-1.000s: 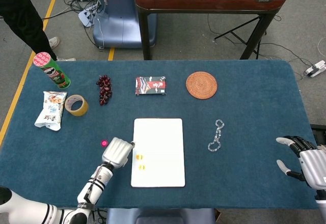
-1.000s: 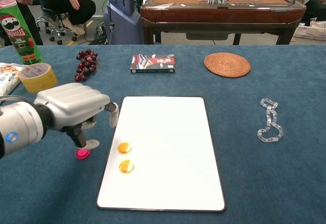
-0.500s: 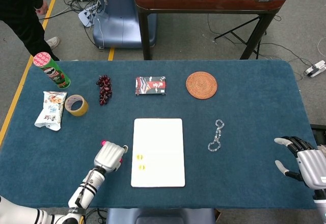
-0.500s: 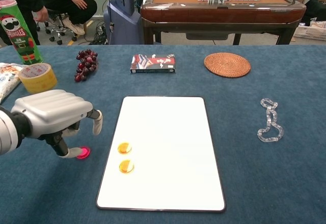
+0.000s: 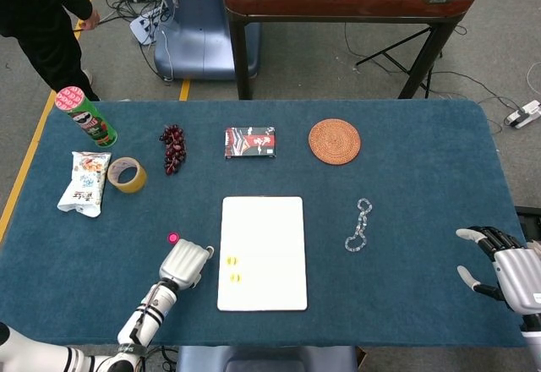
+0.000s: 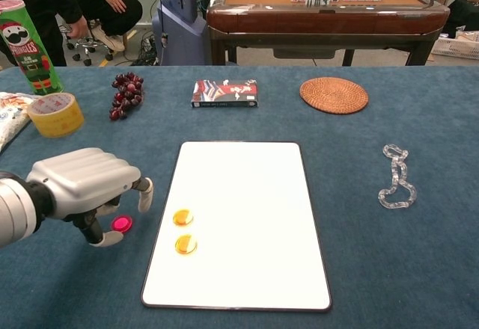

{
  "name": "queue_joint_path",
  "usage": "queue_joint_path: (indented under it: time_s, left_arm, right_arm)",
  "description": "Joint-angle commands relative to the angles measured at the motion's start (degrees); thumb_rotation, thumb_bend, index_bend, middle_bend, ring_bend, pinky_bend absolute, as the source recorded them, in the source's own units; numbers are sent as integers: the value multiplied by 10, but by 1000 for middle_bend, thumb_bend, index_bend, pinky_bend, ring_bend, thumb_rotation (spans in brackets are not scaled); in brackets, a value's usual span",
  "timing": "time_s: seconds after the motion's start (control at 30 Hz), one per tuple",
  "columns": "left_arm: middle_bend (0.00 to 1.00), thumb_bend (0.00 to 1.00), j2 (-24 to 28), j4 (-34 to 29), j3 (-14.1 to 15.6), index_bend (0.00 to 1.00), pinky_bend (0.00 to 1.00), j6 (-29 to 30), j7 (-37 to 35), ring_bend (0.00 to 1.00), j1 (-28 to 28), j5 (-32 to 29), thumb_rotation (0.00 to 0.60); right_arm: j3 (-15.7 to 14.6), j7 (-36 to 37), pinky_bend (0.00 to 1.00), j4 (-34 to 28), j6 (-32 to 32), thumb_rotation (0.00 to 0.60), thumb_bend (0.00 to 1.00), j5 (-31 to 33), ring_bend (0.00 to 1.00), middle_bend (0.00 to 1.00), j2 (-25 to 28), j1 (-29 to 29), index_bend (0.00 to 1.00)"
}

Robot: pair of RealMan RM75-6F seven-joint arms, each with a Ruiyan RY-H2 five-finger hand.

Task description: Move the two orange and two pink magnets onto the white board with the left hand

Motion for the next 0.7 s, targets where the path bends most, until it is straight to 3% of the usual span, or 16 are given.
queue_joint_path:
  time_s: [0.03,0.7]
  left_arm:
    - [1000,316,-1,4,-4,472,1000,0,0,1000,1,-1,600]
    - [1000,316,-1,16,-4,512,1000,-14,7,1000,7,-7,600]
  right_arm:
    - [0,1,329,1,0,600,261,0,228,287,0,0,280]
    - [0,-2,329,1,-3,600,262,2,228,287,-1,2,280]
